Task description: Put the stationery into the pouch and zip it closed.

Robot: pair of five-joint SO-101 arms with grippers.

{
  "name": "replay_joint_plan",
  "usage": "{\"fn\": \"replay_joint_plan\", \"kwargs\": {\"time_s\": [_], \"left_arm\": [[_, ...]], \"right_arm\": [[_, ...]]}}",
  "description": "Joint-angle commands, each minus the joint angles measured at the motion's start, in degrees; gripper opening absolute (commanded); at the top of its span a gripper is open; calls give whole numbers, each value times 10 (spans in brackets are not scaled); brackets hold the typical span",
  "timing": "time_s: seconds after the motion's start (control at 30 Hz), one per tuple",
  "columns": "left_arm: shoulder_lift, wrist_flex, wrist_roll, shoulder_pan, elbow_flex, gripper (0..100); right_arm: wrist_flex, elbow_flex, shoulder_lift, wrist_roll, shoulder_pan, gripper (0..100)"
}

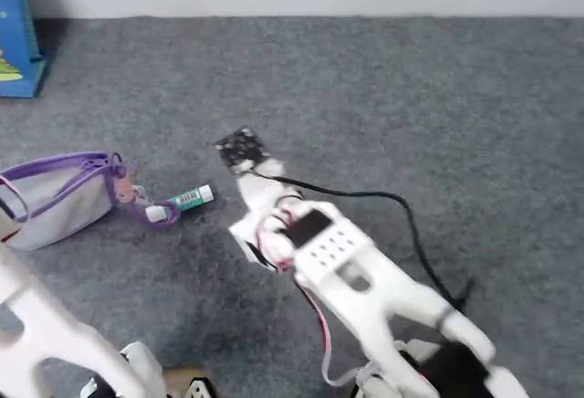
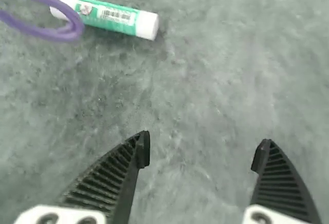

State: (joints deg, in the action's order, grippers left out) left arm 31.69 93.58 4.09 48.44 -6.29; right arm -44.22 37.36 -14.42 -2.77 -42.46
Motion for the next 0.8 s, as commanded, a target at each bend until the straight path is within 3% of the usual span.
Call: {"fn": "replay_joint_plan", "kwargs": {"time_s": [0.0,0.47,0.77], "left_arm": [[2,-18,-14,4,-3,12],[2,-25,-15,2,-18,12],[2,-25,-15,3,-18,12]], "right_arm": [[13,-105,78,35,-13,317],[16,-338,337,149,-70,317],[13,-471,458,174,-79,317]]}}
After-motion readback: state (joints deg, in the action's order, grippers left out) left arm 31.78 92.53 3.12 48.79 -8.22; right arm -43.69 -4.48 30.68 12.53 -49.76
